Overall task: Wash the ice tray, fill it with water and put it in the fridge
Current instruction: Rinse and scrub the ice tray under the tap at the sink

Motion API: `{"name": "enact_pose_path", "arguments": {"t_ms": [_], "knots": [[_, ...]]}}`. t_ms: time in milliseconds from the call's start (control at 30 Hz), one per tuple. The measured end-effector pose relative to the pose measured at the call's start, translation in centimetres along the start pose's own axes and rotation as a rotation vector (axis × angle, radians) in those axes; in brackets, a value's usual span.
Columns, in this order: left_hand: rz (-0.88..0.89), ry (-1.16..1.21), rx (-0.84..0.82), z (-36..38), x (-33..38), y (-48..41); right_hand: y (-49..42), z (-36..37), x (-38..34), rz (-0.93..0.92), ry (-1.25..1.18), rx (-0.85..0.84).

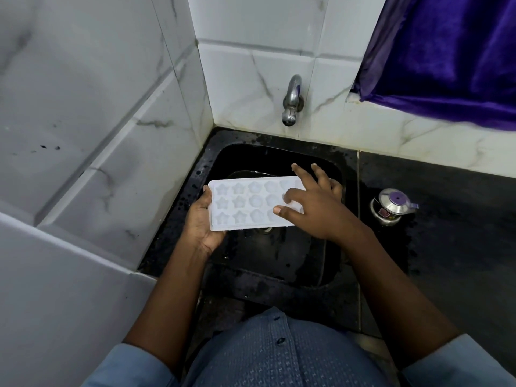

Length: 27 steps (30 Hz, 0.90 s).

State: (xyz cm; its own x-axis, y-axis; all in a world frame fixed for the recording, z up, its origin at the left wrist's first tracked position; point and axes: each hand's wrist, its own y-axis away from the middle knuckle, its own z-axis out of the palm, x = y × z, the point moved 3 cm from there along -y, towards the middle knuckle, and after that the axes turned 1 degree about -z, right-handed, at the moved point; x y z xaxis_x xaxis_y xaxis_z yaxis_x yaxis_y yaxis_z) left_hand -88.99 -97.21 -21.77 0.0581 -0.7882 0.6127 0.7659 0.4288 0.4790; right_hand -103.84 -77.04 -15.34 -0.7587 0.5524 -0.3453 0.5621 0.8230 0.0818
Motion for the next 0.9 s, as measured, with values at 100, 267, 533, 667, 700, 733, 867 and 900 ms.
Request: {"name": "enact_pose_path", "arguments": {"t_ms": [100,267,533,667,700,733,867,900], "knots": [[0.010,0.005,0.013,-0.4,0.2,0.0,0.1,-0.6,0.6,0.027,-0.032,0.050],[0.020,0.003,0.018,-0.9,0.8,0.0,0.3,-1.5,2.3,0.081,0.028,0.068],[0.010,0.011,0.007,-1.0,0.7,-0.2,0.8,-0.9,2.1,0.061,-0.011,0.010],[0.011,0.015,0.007,-0.7,0.7,-0.2,0.5,-1.2,2.4,0.088,0.039,0.038],[0.011,0.015,0.009,-0.7,0.8,-0.2,0.5,-1.2,2.5,0.086,0.043,0.042],[0.011,0.013,0.011,-0.6,0.8,-0.2,0.5,-1.2,2.5,0.078,0.042,0.039],[0.008,-0.001,0.012,-0.3,0.8,-0.2,0.3,-1.0,2.2,0.057,0.034,0.004],[0.008,0.001,0.013,-0.3,0.7,-0.2,0.3,-1.0,2.3,0.064,0.032,0.010]]}}
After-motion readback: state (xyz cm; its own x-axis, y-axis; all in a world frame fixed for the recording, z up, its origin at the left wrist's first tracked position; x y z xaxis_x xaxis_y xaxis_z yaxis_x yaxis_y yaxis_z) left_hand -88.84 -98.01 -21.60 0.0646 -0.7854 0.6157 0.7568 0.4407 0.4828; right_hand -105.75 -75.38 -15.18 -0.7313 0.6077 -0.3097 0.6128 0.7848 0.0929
